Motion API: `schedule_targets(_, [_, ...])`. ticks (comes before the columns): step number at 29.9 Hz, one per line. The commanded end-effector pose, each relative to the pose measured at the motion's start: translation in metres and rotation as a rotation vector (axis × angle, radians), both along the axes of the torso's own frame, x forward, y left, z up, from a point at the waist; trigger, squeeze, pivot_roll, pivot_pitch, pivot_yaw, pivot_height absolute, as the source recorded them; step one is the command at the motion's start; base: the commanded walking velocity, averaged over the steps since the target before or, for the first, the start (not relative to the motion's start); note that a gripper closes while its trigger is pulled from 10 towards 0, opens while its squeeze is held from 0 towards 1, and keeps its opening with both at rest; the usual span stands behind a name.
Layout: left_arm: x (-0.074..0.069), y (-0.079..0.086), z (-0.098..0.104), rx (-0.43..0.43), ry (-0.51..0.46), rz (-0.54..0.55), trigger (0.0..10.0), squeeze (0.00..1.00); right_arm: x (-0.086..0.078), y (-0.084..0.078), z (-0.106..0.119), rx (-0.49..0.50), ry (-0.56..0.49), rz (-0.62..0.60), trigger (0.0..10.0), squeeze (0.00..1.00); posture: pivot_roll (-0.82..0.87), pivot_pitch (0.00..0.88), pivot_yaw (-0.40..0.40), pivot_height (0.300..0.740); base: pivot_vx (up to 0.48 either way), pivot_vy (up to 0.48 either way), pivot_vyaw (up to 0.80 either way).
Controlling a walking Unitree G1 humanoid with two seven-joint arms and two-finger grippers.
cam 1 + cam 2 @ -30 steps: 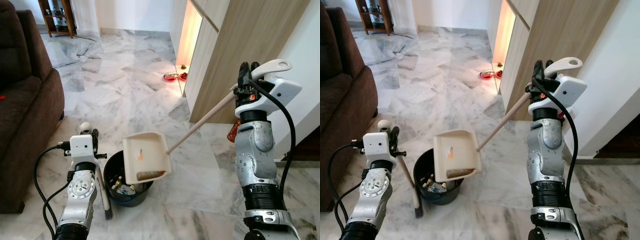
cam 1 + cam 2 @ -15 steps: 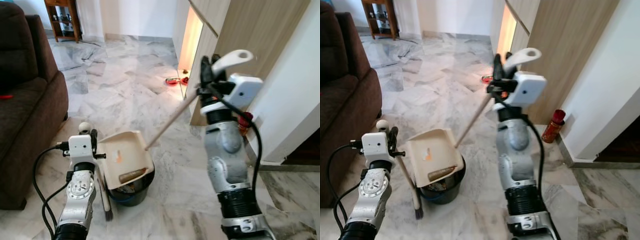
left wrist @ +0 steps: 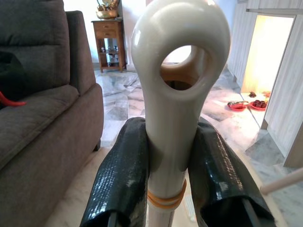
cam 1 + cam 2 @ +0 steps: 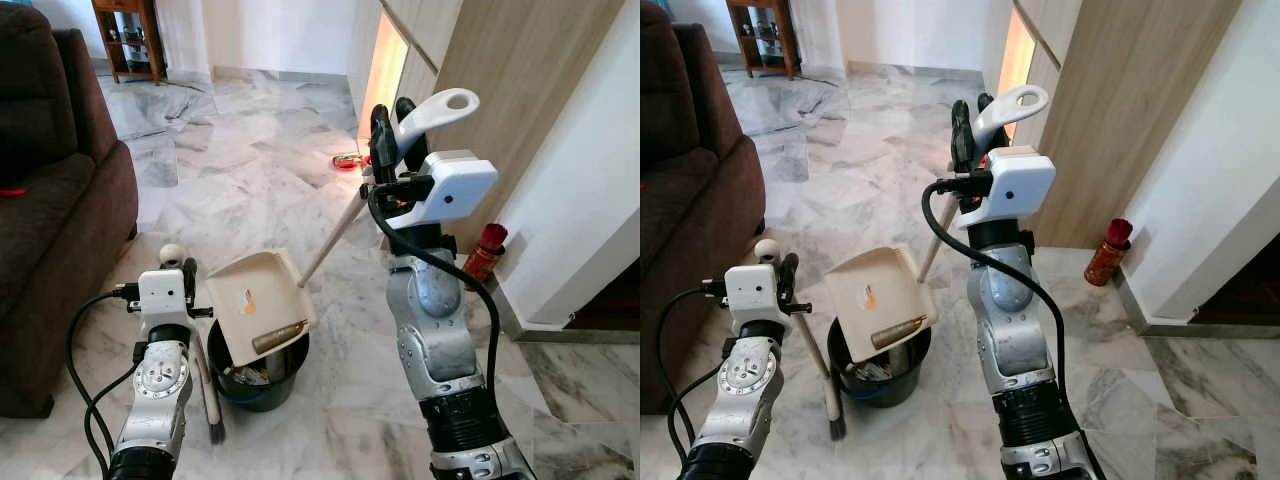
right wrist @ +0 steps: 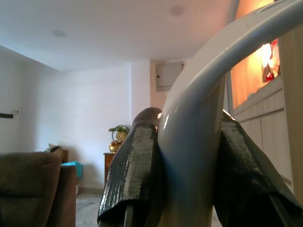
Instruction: Sweep floor
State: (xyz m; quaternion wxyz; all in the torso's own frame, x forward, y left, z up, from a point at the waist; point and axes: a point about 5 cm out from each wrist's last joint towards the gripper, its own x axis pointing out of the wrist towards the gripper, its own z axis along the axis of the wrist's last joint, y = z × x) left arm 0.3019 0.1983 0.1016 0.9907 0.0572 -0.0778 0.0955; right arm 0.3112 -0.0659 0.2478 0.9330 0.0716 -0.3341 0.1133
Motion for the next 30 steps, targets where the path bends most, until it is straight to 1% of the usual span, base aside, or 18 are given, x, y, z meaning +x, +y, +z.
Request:
schedule_targets(1, [0.003, -0.009, 0.012, 0.011, -0.069, -0.036, 10.0, 0.0, -0.016, 0.001, 0.026, 0.018, -0.171, -0.014, 10.0, 0.0, 0.1, 0.0, -0.083, 0.74, 0.0, 0.0, 0.0])
schedule_targets(3, [0.003, -0.009, 0.012, 0.011, -0.068, -0.037, 10.0, 0.0, -0.02, 0.005, 0.028, -0.032, -0.213, -0.024, 10.0, 0.0, 0.1, 0.0, -0.082, 0.74, 0.0, 0.0, 0.0])
schedule_targets(9, [0.004, -0.01, 0.013, 0.012, -0.069, -0.045, 10.0, 0.0, -0.03, 0.023, 0.025, -0.126, -0.27, 0.009, 10.0, 0.0, 0.09, 0.0, -0.08, 0.74, 0.0, 0.0, 0.0])
schedule_targets(13, [0.005, -0.01, 0.013, 0.014, -0.069, -0.047, 10.0, 0.0, -0.035, 0.029, 0.024, -0.151, -0.289, 0.027, 10.0, 0.0, 0.09, 0.0, -0.078, 0.74, 0.0, 0.0, 0.0])
schedule_targets(15, [0.005, -0.01, 0.013, 0.015, -0.069, -0.049, 10.0, 0.0, -0.039, 0.035, 0.023, -0.194, -0.321, 0.038, 10.0, 0.0, 0.1, 0.0, -0.077, 0.74, 0.0, 0.0, 0.0])
schedule_targets(16, [0.005, -0.01, 0.013, 0.015, -0.069, -0.049, 10.0, 0.0, -0.039, 0.035, 0.023, -0.194, -0.321, 0.038, 10.0, 0.0, 0.1, 0.0, -0.077, 0.74, 0.0, 0.0, 0.0])
schedule_targets(17, [0.005, -0.011, 0.013, 0.016, -0.069, -0.05, 10.0, 0.0, -0.041, 0.037, 0.023, -0.215, -0.337, 0.044, 10.0, 0.0, 0.09, 0.0, -0.076, 0.74, 0.0, 0.0, 0.0])
schedule_targets(18, [0.005, -0.011, 0.013, 0.016, -0.069, -0.05, 10.0, 0.0, -0.044, 0.041, 0.022, -0.258, -0.364, 0.052, 10.0, 0.0, 0.09, 0.0, -0.075, 0.74, 0.0, 0.0, 0.0])
schedule_targets(19, [0.005, -0.011, 0.013, 0.016, -0.069, -0.05, 10.0, 0.0, -0.044, 0.041, 0.022, -0.258, -0.364, 0.052, 10.0, 0.0, 0.09, 0.0, -0.075, 0.74, 0.0, 0.0, 0.0])
schedule_targets(20, [0.005, -0.011, 0.013, 0.015, -0.07, -0.051, 10.0, 0.0, -0.047, 0.046, 0.021, -0.315, -0.394, 0.07, 10.0, 0.0, 0.09, 0.0, -0.076, 0.74, 0.0, 0.0, 0.0])
schedule_targets(24, [0.006, -0.011, 0.013, 0.014, -0.07, -0.053, 10.0, 0.0, -0.049, 0.051, 0.018, -0.316, -0.388, 0.093, 10.0, 0.0, 0.09, 0.0, -0.077, 0.74, 0.0, 0.0, 0.0])
schedule_targets(30, [0.006, -0.011, 0.013, 0.014, -0.071, -0.052, 10.0, 0.0, -0.048, 0.052, 0.017, -0.304, -0.37, 0.1, 10.0, 0.0, 0.09, 0.0, -0.078, 0.74, 0.0, 0.0, 0.0])
